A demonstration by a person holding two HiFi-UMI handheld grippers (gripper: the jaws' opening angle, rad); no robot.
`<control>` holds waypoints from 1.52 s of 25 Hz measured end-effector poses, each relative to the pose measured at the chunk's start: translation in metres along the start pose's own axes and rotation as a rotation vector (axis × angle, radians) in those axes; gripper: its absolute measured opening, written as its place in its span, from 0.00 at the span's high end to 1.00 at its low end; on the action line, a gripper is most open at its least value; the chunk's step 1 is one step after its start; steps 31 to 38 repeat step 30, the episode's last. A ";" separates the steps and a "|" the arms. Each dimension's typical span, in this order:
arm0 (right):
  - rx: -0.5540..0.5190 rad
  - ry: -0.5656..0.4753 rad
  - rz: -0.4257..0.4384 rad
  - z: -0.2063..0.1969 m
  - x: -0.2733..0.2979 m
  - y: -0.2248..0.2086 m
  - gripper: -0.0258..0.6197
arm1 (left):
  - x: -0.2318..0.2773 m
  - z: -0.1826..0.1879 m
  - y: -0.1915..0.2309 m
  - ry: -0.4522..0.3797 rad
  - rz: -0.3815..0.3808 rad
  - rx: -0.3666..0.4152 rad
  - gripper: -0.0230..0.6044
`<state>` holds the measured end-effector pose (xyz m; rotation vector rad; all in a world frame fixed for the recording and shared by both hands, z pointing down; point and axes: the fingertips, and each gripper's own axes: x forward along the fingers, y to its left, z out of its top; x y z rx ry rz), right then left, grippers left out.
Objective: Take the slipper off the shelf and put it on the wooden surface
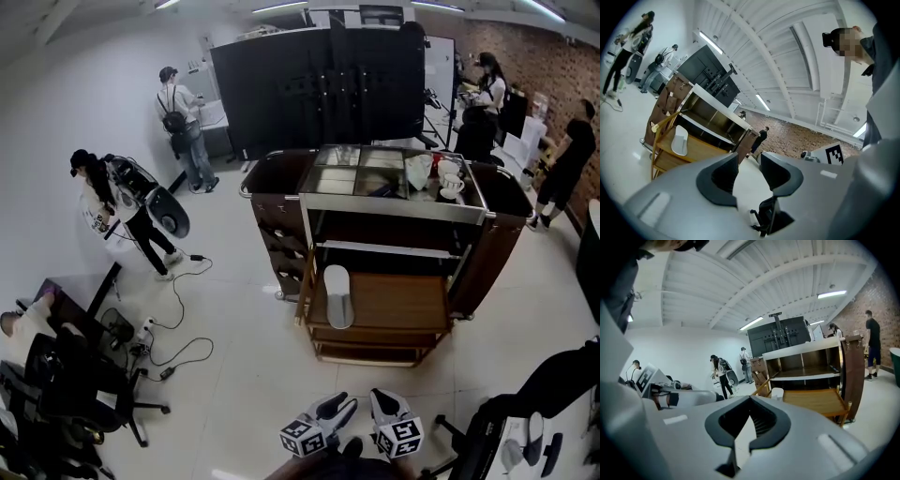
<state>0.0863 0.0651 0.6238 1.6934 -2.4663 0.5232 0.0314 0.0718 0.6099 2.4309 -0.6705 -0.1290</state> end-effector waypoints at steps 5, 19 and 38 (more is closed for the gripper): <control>-0.021 -0.014 -0.005 0.009 -0.009 -0.005 0.96 | 0.008 0.001 -0.015 0.003 -0.047 0.015 0.70; -0.019 -0.015 0.031 0.004 -0.023 0.014 0.96 | 0.007 -0.014 -0.036 0.049 -0.092 0.038 0.71; -0.022 -0.019 0.041 0.004 -0.030 0.013 0.96 | 0.002 -0.024 -0.044 0.051 -0.086 0.035 0.72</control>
